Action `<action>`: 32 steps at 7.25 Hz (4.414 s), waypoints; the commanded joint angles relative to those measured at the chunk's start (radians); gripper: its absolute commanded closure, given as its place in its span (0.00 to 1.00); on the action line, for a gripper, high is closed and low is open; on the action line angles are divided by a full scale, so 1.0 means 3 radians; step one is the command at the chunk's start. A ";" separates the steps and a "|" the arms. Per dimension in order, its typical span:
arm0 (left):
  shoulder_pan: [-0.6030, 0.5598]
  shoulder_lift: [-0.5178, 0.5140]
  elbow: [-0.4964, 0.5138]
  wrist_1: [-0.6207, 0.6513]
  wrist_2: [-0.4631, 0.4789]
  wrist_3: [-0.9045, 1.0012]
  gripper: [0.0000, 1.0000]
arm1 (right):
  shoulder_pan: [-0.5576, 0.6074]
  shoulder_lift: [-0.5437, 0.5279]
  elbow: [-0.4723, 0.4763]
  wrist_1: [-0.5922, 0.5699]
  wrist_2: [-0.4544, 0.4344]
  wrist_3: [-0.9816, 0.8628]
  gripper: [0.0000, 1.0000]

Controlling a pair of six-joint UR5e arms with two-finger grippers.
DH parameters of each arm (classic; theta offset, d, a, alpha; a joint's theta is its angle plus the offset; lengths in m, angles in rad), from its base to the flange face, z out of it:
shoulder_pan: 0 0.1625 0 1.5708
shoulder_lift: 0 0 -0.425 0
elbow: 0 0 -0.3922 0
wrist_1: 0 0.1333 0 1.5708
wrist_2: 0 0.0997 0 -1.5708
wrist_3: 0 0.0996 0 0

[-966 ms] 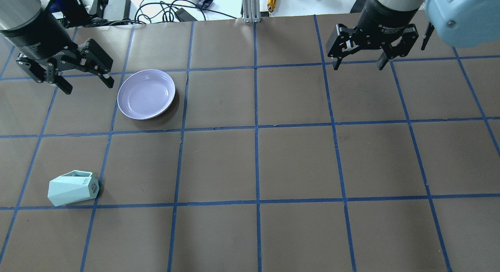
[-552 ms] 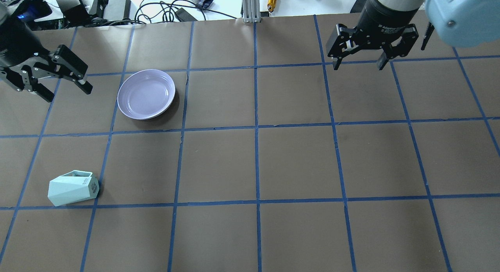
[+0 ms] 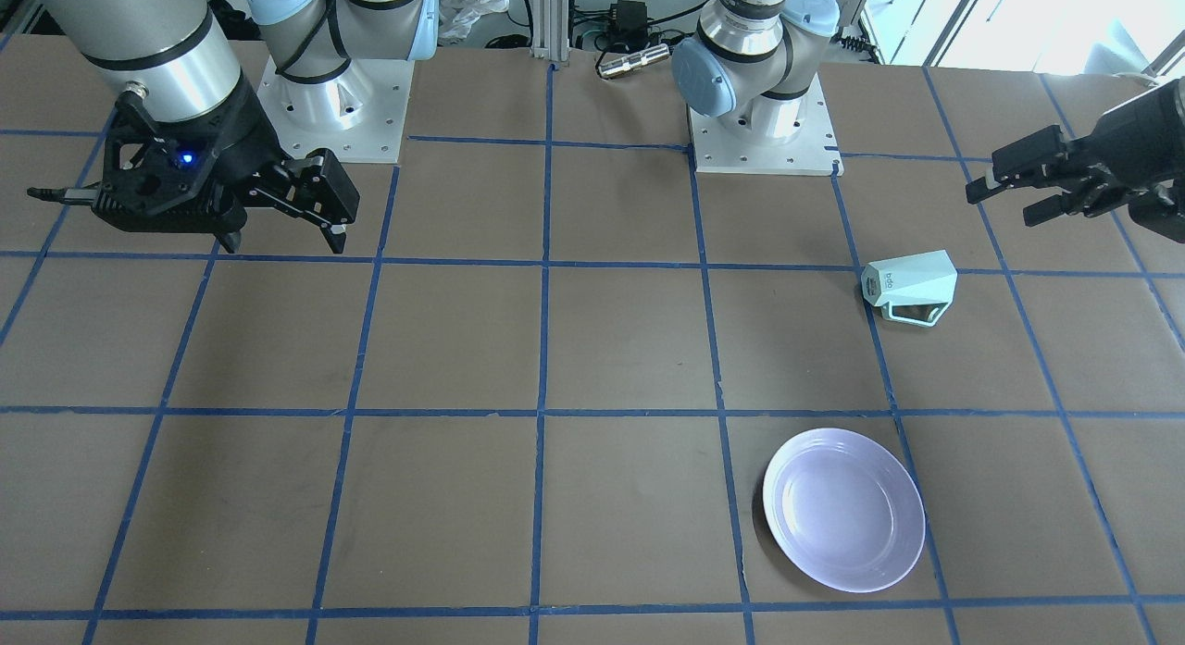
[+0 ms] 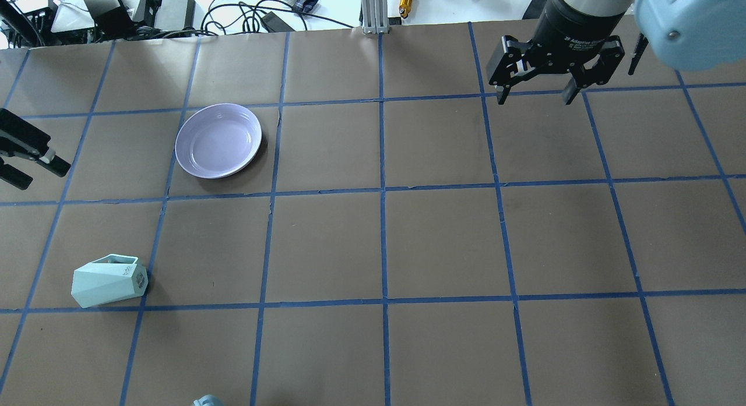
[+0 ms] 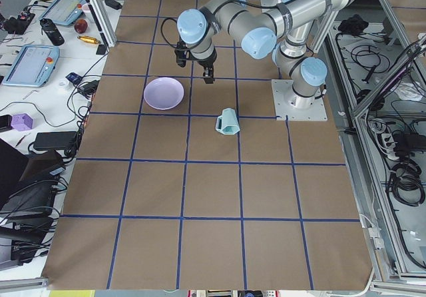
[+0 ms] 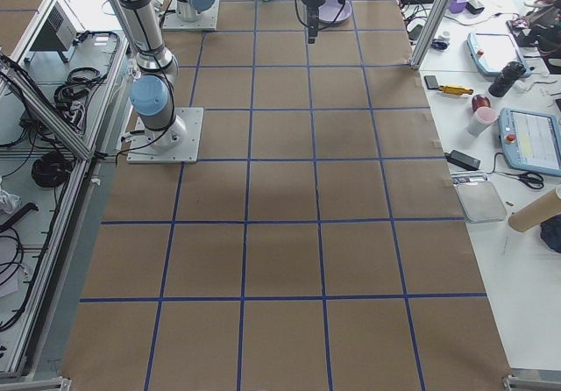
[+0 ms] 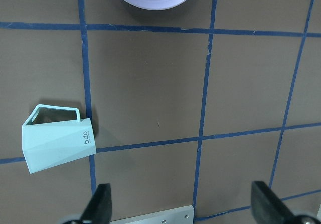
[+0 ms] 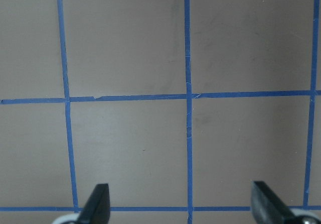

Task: Flip cup and place on plate
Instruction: 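Lower the left gripper down beside the teal mug lying on its side, then close the left gripper on the teal mug's rim, then lift the mug with the left gripper and carry it over the plate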

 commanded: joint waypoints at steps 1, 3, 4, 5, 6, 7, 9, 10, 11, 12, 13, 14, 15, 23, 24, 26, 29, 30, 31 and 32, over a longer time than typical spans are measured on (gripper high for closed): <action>0.0538 -0.0206 -0.0235 0.0040 -0.0004 0.0889 0.02 | 0.0000 0.0000 0.0000 0.0000 0.0001 0.0000 0.00; 0.0734 -0.0441 -0.0333 0.0157 -0.0009 0.1376 0.01 | 0.0000 0.0000 0.0000 -0.0005 0.0001 0.0000 0.00; 0.0841 -0.0604 -0.0349 0.0432 -0.0004 0.1673 0.00 | 0.0000 0.0000 0.0000 0.0000 0.0001 0.0000 0.00; 0.0913 -0.0727 -0.0384 0.0495 -0.0039 0.1696 0.00 | 0.0000 0.0000 0.0000 0.0000 0.0001 0.0000 0.00; 0.0954 -0.0840 -0.0445 0.0481 -0.0288 0.1686 0.00 | 0.0000 0.0000 0.0000 -0.0005 -0.0004 0.0000 0.00; 0.1030 -0.0952 -0.0552 0.0476 -0.0432 0.1706 0.00 | 0.0000 0.0000 0.0000 0.0000 -0.0004 0.0000 0.00; 0.1128 -0.1121 -0.0696 0.0465 -0.0479 0.1803 0.00 | 0.0000 0.0000 0.0000 0.0000 0.0001 0.0000 0.00; 0.1138 -0.1198 -0.0707 0.0420 -0.0535 0.1859 0.01 | 0.0000 0.0000 0.0000 -0.0005 0.0001 0.0000 0.00; 0.1240 -0.1239 -0.0742 0.0232 -0.0541 0.1895 0.03 | 0.0000 0.0000 0.0000 0.0000 0.0001 0.0000 0.00; 0.1357 -0.1270 -0.0768 0.0149 -0.0546 0.1916 0.04 | 0.0000 0.0000 0.0000 0.0000 0.0001 0.0000 0.00; 0.1374 -0.1331 -0.0788 0.0133 -0.0586 0.1916 0.09 | 0.0000 0.0000 0.0000 0.0000 0.0001 0.0000 0.00; 0.1369 -0.1367 -0.0834 -0.0019 -0.0754 0.1916 0.15 | 0.0000 0.0000 0.0000 0.0000 0.0001 0.0000 0.00; 0.1374 -0.1393 -0.0895 -0.0182 -0.0841 0.1921 0.21 | 0.0000 0.0000 0.0000 0.0000 0.0001 0.0000 0.00; 0.1333 -0.1241 -0.0840 -0.0327 -0.0939 0.2028 1.00 | 0.0000 0.0000 0.0000 0.0000 0.0001 0.0000 0.00; 0.1302 -0.1134 -0.0744 -0.0393 -0.0965 0.1963 1.00 | 0.0000 0.0000 0.0000 0.0000 0.0001 0.0000 0.00; 0.0901 -0.0812 -0.0402 -0.0394 -0.0940 0.1698 1.00 | 0.0000 0.0000 0.0000 0.0000 0.0001 0.0000 0.00; 0.0052 -0.0540 0.0201 -0.0343 -0.0863 0.0815 1.00 | 0.0000 0.0000 0.0000 0.0000 0.0001 0.0005 0.00; -0.0259 -0.0534 0.0365 -0.0241 -0.0731 0.0523 1.00 | 0.0000 0.0000 0.0000 0.0000 0.0006 0.0005 0.00; -0.0571 -0.0554 0.0443 0.0063 -0.0477 0.0242 1.00 | 0.0000 0.0000 0.0000 0.0000 0.0006 0.0005 0.00; -0.0863 -0.0615 0.0439 0.0421 -0.0246 0.0057 1.00 | 0.0000 0.0000 0.0000 0.0000 0.0006 0.0000 0.00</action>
